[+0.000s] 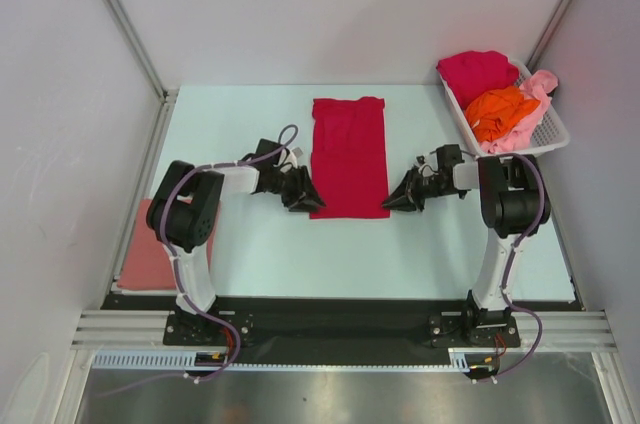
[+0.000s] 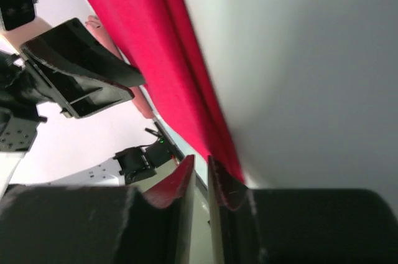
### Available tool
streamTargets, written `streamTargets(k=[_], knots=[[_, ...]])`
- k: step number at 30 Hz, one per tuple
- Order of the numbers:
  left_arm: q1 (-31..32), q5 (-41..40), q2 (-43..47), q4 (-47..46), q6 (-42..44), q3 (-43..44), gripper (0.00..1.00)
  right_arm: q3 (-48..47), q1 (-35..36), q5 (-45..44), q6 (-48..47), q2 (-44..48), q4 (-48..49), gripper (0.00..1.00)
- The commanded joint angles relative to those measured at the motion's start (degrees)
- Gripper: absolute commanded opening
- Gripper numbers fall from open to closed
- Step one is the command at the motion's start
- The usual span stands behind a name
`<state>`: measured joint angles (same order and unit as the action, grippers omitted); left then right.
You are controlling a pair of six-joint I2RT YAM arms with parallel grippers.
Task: Fold and stack the t-shirts
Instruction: Fold the tshirt
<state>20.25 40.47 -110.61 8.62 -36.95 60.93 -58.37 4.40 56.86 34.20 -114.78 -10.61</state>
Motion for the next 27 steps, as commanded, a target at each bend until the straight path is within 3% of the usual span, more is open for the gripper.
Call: streamTargets(k=[1,7,12,16,19,21,27], knots=[[-1.53,-1.35,-0.66,0.25,3.72,-2.47,0.43,0.53,-1.76,-0.69,-5.25,-0.88,-3.17,0.19],[-1.62,-2.15,5.22,5.52,7.42,-0.03,0.45,0.54,-3.00,-3.25,-7.84,6.67,-9.51,0.20],[-1.97,0.75,2.78,5.09,3.56,8.58,0.46,-8.41,-1.68,-3.69,-3.71,7.30,-9.43,0.20],[-2.41,2.24,-7.05,2.73,-0.39,19.90,0.46,-17.64,-0.10,-2.37,2.26,-2.16,-5.05,0.21],[-2.76,4.97,-12.42,-6.49,-5.14,24.57,0.46,-23.88,0.95,-1.40,9.01,-8.16,2.51,0.20],[-3.02,4.97,-18.49,-7.31,-5.33,28.35,0.45,-26.96,1.05,-0.27,12.72,-14.49,7.94,0.20],[-5.74,2.87,-25.09,-6.69,-5.07,34.17,0.45,-37.34,0.52,-1.84,14.67,-23.02,6.75,0.19]])
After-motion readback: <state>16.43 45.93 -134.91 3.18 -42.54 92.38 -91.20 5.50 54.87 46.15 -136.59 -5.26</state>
